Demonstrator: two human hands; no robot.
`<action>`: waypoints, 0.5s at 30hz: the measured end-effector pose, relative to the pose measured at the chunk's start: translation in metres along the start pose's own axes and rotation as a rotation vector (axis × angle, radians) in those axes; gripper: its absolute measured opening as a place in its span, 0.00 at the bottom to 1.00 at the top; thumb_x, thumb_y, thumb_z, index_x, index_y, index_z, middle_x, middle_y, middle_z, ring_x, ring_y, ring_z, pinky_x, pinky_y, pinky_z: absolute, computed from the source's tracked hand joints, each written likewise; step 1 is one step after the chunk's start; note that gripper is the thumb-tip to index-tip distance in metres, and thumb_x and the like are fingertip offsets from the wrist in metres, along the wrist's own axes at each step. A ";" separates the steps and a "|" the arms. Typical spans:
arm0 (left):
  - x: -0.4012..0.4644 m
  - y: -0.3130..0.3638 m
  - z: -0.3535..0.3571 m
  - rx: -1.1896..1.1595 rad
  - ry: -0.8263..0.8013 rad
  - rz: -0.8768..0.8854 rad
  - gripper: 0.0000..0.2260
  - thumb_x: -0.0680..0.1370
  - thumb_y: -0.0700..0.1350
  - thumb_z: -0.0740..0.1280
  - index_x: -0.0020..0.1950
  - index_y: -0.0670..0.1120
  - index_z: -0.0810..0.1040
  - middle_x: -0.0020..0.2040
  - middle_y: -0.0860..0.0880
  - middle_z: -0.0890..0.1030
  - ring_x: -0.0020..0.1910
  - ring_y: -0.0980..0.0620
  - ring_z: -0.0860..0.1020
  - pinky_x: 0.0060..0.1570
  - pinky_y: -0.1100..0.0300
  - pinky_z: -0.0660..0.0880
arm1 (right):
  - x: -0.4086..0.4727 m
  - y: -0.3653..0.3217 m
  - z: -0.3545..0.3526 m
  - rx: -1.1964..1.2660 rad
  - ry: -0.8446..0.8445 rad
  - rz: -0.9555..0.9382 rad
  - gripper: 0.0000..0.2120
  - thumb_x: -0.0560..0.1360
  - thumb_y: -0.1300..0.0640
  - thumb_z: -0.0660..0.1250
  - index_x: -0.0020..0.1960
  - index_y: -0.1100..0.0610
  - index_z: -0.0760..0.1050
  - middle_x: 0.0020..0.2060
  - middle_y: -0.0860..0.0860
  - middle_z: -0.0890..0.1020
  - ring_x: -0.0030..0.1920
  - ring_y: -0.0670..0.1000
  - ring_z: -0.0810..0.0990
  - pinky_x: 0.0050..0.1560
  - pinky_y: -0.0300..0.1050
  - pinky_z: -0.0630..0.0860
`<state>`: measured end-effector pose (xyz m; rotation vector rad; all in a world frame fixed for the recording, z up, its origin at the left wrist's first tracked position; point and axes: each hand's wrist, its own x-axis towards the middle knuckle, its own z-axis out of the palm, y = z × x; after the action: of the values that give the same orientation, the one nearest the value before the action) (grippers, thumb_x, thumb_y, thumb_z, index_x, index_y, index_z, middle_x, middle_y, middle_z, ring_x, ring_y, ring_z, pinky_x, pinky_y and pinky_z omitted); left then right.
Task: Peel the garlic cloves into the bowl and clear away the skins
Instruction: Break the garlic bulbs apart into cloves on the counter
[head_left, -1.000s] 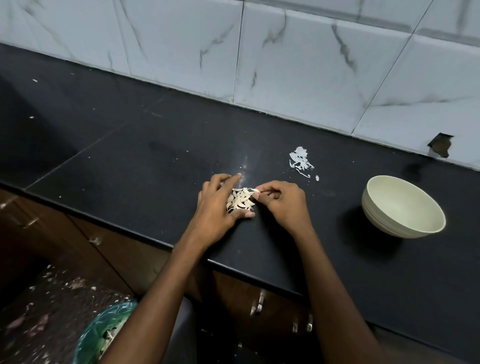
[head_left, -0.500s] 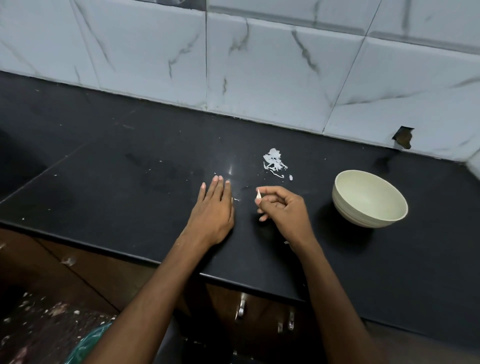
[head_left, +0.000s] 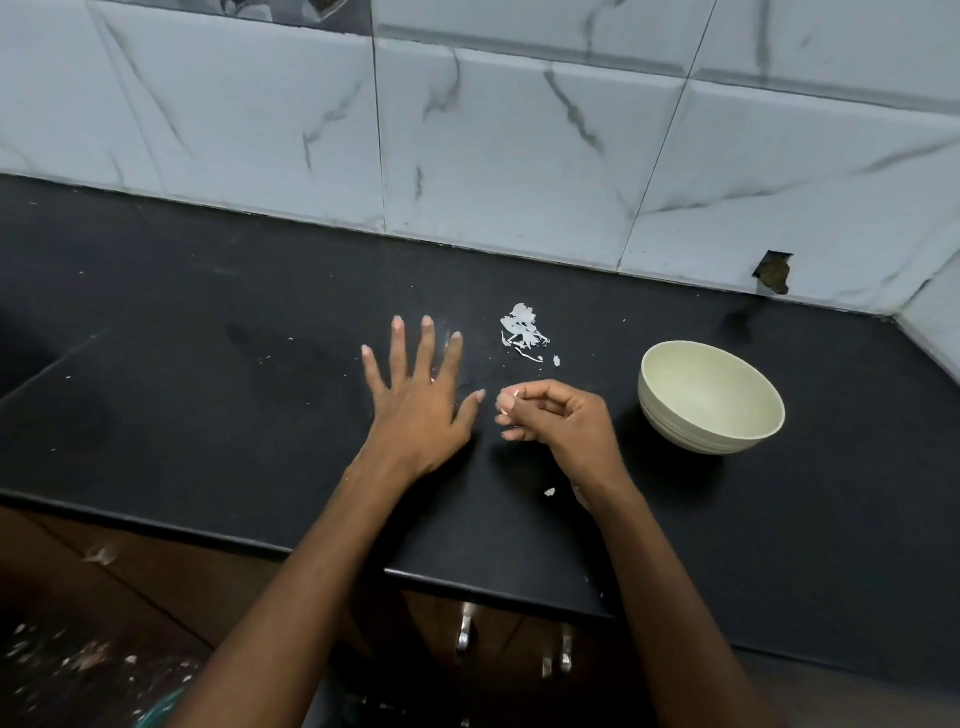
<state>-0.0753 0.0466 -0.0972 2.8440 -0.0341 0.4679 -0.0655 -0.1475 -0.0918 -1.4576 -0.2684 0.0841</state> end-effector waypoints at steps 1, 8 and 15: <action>0.003 0.007 -0.004 -0.088 0.078 0.017 0.31 0.84 0.62 0.55 0.85 0.52 0.54 0.85 0.45 0.48 0.83 0.42 0.39 0.77 0.37 0.36 | 0.002 -0.002 -0.004 -0.005 0.001 -0.037 0.06 0.76 0.64 0.76 0.52 0.64 0.85 0.46 0.57 0.88 0.47 0.53 0.86 0.47 0.47 0.84; 0.015 0.063 0.013 -1.428 -0.033 -0.181 0.11 0.84 0.43 0.67 0.57 0.37 0.83 0.46 0.41 0.85 0.43 0.49 0.82 0.45 0.55 0.80 | 0.015 -0.006 -0.024 0.002 0.097 -0.147 0.07 0.74 0.67 0.76 0.52 0.65 0.85 0.43 0.61 0.88 0.40 0.54 0.86 0.40 0.43 0.82; 0.006 0.064 0.020 -1.516 -0.047 -0.132 0.11 0.76 0.32 0.74 0.58 0.33 0.82 0.48 0.35 0.85 0.43 0.45 0.85 0.49 0.56 0.82 | 0.018 0.002 -0.032 0.001 0.146 -0.109 0.06 0.73 0.66 0.78 0.48 0.64 0.84 0.41 0.60 0.87 0.40 0.53 0.86 0.44 0.44 0.84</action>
<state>-0.0674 -0.0198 -0.0979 1.3499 -0.1374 0.1734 -0.0404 -0.1738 -0.0947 -1.4374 -0.2283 -0.1100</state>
